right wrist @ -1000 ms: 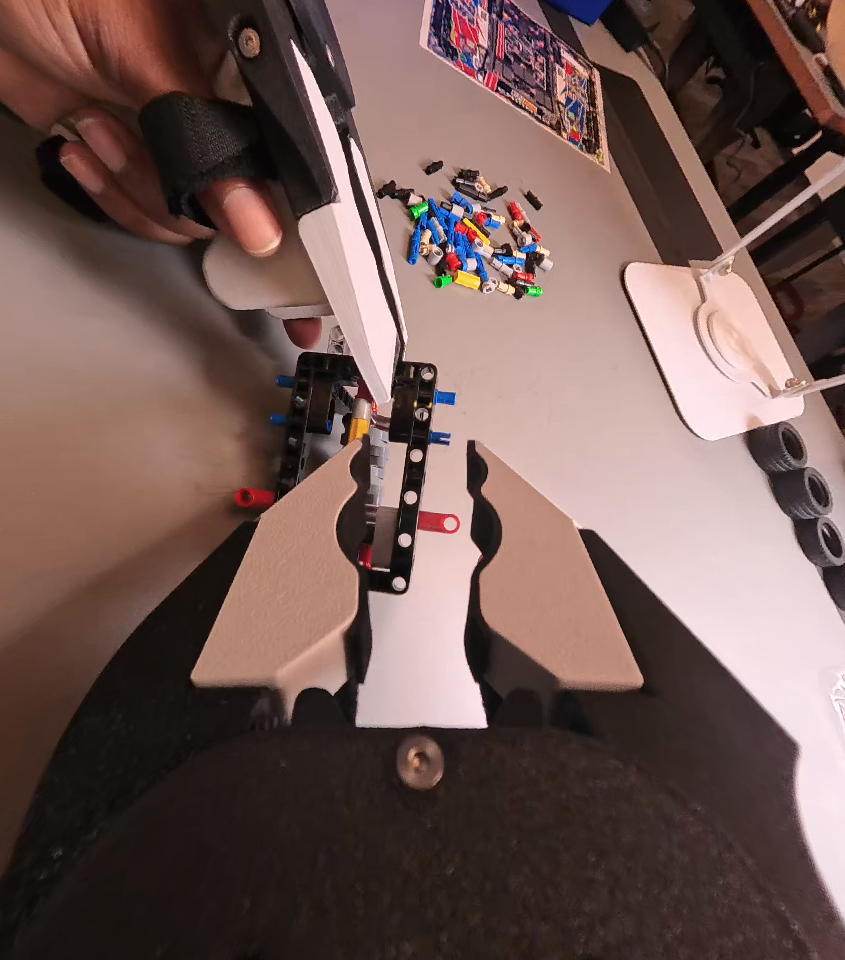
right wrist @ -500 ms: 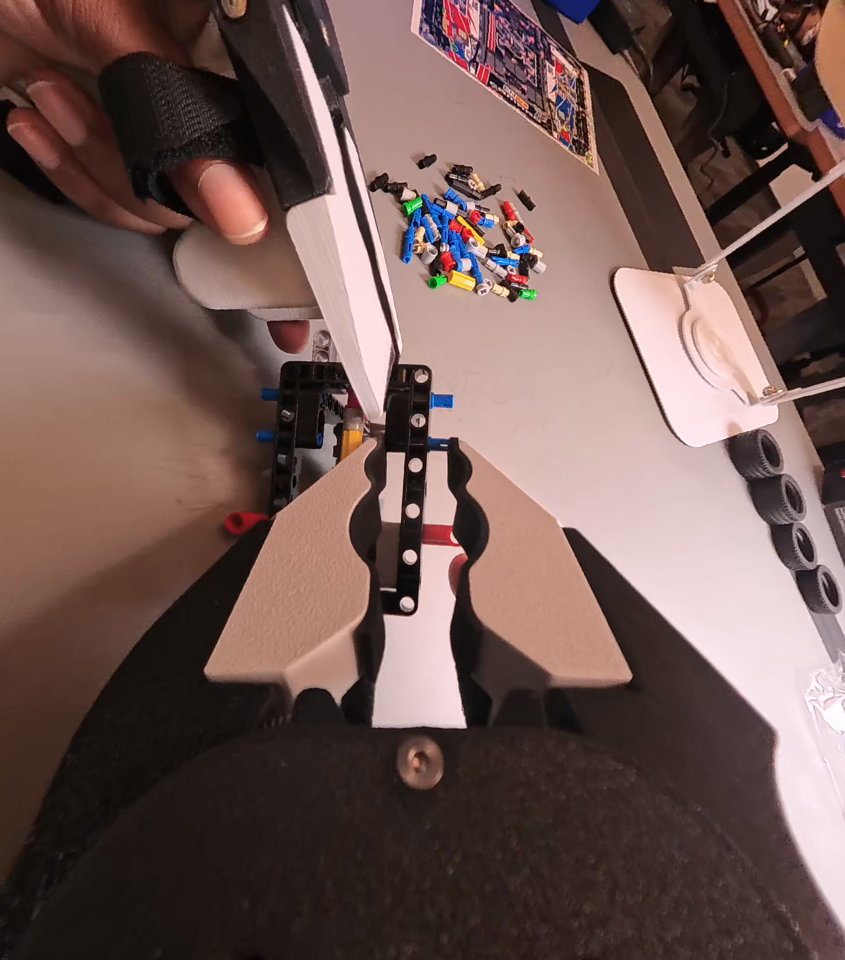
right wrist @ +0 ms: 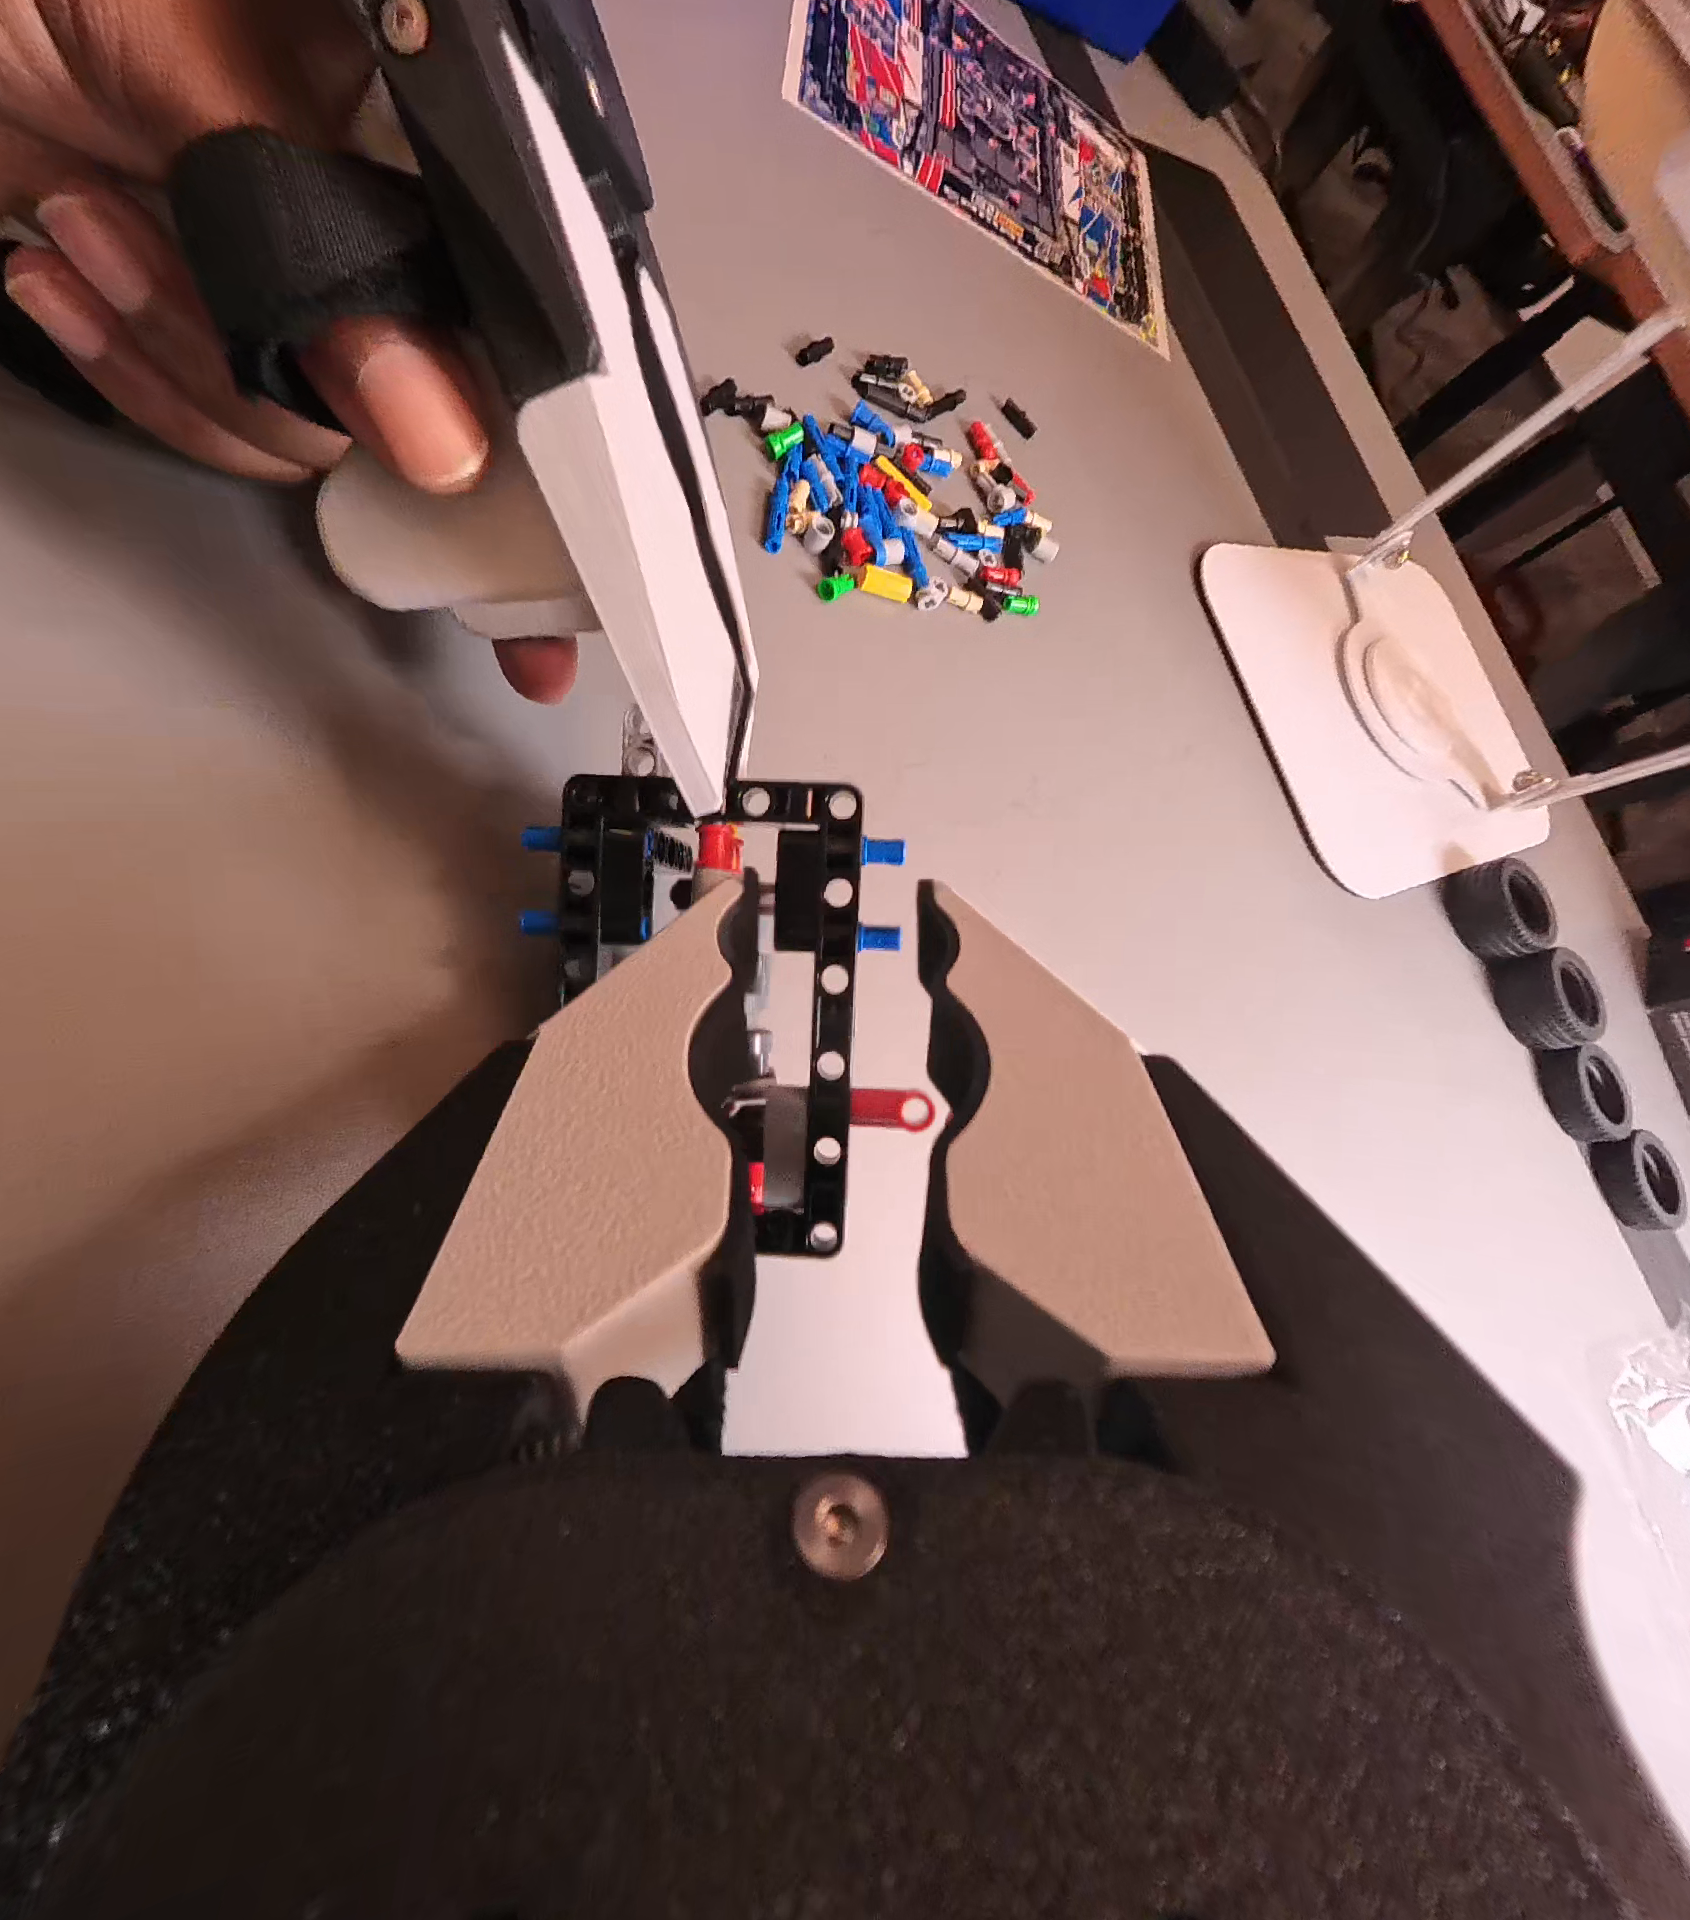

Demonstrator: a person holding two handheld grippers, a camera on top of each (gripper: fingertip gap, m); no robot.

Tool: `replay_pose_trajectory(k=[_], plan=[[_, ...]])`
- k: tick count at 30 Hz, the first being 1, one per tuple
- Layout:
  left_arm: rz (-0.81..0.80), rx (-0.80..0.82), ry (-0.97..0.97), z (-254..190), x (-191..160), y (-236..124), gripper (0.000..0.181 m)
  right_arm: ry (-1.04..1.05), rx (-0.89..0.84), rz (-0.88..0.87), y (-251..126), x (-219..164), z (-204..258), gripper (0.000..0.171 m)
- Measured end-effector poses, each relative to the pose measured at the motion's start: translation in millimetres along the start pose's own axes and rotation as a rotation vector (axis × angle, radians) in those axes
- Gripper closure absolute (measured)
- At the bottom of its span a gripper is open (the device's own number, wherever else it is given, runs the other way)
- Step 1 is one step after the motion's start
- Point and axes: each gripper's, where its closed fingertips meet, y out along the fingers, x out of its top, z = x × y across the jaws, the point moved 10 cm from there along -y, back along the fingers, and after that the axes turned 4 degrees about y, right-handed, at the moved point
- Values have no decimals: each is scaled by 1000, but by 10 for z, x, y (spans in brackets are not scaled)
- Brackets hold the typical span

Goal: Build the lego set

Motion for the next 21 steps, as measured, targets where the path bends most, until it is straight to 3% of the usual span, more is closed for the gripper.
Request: replay_pose_trajectory(k=[16,21], plan=[[20,14,48,-46,-8,13,175,-137,-28,-22,61,50,47,149],[3,18,231,-108,62,-27,176,-117,-44,-89,27,45,13,148]])
